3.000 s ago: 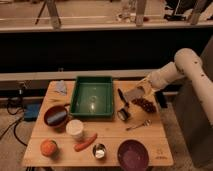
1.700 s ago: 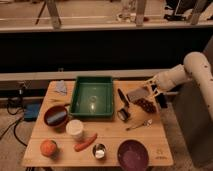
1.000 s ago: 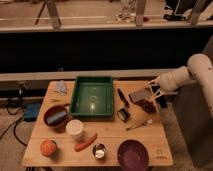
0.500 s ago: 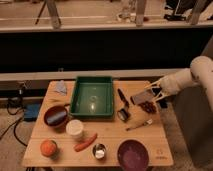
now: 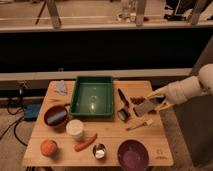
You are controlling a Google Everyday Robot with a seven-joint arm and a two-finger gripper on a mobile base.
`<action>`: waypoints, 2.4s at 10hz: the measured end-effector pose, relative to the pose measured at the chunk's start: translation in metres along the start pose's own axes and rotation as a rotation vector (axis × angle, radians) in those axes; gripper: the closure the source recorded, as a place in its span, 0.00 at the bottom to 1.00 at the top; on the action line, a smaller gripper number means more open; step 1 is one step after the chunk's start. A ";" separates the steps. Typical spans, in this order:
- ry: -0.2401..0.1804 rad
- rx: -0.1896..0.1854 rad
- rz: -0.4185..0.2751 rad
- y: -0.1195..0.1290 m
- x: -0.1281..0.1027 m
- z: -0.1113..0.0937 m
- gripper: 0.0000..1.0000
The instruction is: Place eraser in purple bowl
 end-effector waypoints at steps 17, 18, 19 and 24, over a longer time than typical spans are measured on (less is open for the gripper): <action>0.102 -0.198 -0.456 0.043 -0.103 0.034 0.93; 0.101 -0.197 -0.455 0.044 -0.103 0.035 0.93; 0.101 -0.190 -0.447 0.051 -0.099 0.036 0.93; 0.100 -0.181 -0.431 0.069 -0.091 0.042 0.93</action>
